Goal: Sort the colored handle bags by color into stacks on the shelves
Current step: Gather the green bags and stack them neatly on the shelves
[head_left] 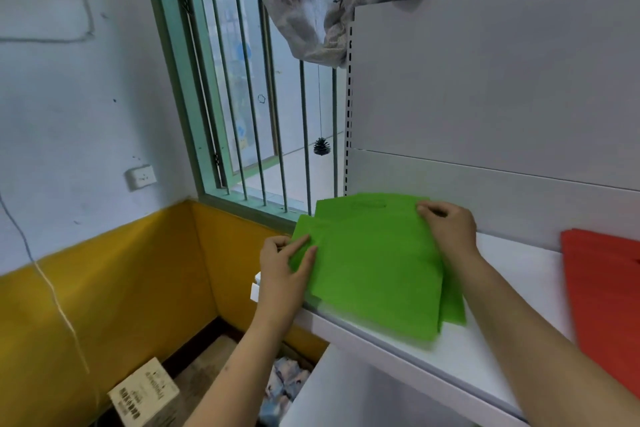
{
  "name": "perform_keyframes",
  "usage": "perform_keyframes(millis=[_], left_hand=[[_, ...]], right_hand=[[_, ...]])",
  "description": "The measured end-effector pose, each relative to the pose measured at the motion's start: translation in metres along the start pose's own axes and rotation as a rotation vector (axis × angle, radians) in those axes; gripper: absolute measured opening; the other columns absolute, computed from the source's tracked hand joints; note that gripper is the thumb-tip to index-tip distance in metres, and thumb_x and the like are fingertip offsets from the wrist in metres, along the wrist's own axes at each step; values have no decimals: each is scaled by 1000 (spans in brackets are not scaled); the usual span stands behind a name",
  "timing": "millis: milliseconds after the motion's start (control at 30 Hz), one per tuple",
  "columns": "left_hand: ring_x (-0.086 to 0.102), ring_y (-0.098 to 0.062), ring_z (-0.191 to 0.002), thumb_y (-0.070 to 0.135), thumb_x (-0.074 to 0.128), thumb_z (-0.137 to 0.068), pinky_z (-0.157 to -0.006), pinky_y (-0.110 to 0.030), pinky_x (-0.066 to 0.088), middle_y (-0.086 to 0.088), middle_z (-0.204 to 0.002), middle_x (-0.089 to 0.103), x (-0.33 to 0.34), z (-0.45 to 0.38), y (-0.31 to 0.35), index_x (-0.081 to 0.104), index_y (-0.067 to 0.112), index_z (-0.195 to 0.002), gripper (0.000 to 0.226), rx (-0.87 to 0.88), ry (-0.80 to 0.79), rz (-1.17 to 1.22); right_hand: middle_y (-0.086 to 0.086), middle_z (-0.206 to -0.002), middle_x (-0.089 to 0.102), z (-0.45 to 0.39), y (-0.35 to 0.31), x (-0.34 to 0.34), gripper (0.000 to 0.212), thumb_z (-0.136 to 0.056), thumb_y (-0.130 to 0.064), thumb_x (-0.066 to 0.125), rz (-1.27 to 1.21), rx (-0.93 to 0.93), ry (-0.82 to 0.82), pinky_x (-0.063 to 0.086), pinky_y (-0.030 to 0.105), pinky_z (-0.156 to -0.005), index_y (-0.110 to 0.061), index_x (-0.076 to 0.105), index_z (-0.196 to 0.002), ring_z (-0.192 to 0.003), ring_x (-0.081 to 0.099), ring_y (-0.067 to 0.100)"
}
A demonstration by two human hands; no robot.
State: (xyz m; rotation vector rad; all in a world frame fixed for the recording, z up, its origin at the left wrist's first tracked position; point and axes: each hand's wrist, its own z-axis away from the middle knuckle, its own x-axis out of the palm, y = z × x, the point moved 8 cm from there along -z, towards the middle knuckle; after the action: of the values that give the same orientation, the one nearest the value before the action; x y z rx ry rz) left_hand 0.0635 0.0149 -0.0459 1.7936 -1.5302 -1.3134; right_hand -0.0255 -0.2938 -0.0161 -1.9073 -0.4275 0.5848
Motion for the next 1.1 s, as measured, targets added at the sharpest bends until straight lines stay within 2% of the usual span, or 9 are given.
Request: perform_keyframes(millis=[100, 200, 300, 433, 567, 633, 733, 867, 1100], left_hand=[[49, -9, -100, 15, 64, -93, -89, -17, 43, 7, -105, 48, -14, 23, -5, 58, 34, -125, 38, -52, 19, 40], [56, -7, -87, 9, 63, -92, -68, -16, 46, 8, -104, 53, -29, 48, -14, 42, 38, -140, 60, -180, 17, 163], [59, -12, -89, 14, 67, -91, -72, -25, 49, 6, -103, 60, -46, 75, -26, 42, 30, -144, 61, -264, -14, 164], [68, -8, -84, 21, 65, -93, -77, -30, 58, 6, -99, 73, -69, 123, -39, 71, 22, -103, 11, -334, -133, 199], [66, -23, -68, 26, 63, -95, -62, -42, 53, -4, -77, 72, -88, 180, -67, 71, 15, -83, 18, -444, -132, 166], [66, -30, -72, 26, 61, -96, -68, -48, 53, -8, -78, 70, -88, 209, -78, 68, 13, -84, 19, -489, -125, 155], [65, -29, -79, 22, 55, -99, -71, -48, 56, -6, -85, 68, -80, 256, -77, 64, 12, -91, 16, -524, -182, 151], [57, -17, -73, 14, 47, -102, -37, -14, 45, -10, -97, 58, -66, 309, -86, 55, 6, -111, 14, -651, -265, 199], [62, -42, -92, 17, 55, -99, -50, -51, 58, -21, -116, 55, -11, 369, -134, 57, 6, -113, 18, -835, -393, 155]], right_hand=[[1, -104, 71, 6, -3, -6, 28, -83, -4, 67, -12, 20, -3, 51, 34, -94, -25, 72, -100, -98, 66, 18], [2, -122, 55, 17, -13, -17, 54, -83, 6, 63, -82, 51, 9, 52, 36, -89, -19, 58, -131, -98, 59, 21], [6, -136, 47, 40, -14, -23, 68, -85, 6, 61, -185, 157, 0, 52, 38, -87, -17, 39, -145, -106, 56, 24], [14, -120, 65, 96, -27, -26, 36, -88, 3, 59, -230, 116, -47, 55, 38, -83, -14, 61, -120, -88, 66, 20], [-4, -95, 73, 168, -40, -33, 10, -87, -31, 66, 36, -54, -21, 55, 46, -87, -25, 71, -93, -91, 69, 17], [-3, -87, 73, 207, -48, -35, 21, -86, -41, 65, 148, -119, -12, 56, 38, -78, -21, 71, -91, -83, 68, 18], [6, -73, 66, 264, -57, -47, 20, -92, -30, 63, 277, -232, 5, 44, 34, -63, -13, 67, -82, -69, 59, 25], [0, -68, 63, 311, -41, -72, 23, -96, -29, 58, 459, -261, -59, 35, 33, -58, -14, 69, -82, -63, 53, 18], [5, -67, 63, 328, 72, -146, 21, -92, -20, 63, 492, 64, -71, 37, 31, -59, -11, 65, -74, -65, 52, 16]])
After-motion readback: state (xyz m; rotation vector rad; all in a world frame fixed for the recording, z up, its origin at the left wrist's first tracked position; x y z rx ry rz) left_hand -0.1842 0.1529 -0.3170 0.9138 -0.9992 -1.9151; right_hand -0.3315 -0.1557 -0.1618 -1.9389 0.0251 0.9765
